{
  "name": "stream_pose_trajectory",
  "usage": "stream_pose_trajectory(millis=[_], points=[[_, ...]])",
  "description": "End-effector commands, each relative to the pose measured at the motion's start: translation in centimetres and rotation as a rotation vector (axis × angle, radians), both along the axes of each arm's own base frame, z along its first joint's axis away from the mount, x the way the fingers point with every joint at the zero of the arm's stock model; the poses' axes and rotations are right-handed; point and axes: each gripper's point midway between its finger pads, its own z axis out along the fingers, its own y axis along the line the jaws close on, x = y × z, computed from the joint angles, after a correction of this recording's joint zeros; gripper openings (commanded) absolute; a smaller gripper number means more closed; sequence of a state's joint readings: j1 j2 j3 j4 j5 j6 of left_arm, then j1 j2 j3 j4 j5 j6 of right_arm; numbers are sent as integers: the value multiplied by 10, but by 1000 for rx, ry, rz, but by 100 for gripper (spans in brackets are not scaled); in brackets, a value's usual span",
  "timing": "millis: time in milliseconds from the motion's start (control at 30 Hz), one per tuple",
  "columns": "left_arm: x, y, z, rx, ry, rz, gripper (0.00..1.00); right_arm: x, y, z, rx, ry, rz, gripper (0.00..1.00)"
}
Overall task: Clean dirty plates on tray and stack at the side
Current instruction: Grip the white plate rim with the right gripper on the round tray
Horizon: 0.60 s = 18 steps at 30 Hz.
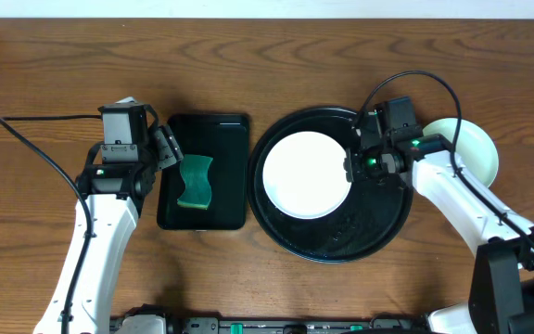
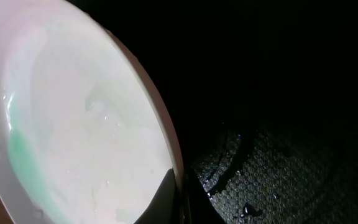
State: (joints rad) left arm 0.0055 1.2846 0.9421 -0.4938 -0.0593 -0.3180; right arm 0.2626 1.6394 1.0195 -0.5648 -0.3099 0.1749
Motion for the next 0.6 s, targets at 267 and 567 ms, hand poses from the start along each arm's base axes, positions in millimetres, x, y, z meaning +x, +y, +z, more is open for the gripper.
stream_pose_trajectory(millis=[267,567], points=[[4,4,11,8,-27,20,79,1,-7,3,-24,-18,-4,1],[4,4,11,8,-27,20,79,0,-20,-2,-98,-9,-35,1]])
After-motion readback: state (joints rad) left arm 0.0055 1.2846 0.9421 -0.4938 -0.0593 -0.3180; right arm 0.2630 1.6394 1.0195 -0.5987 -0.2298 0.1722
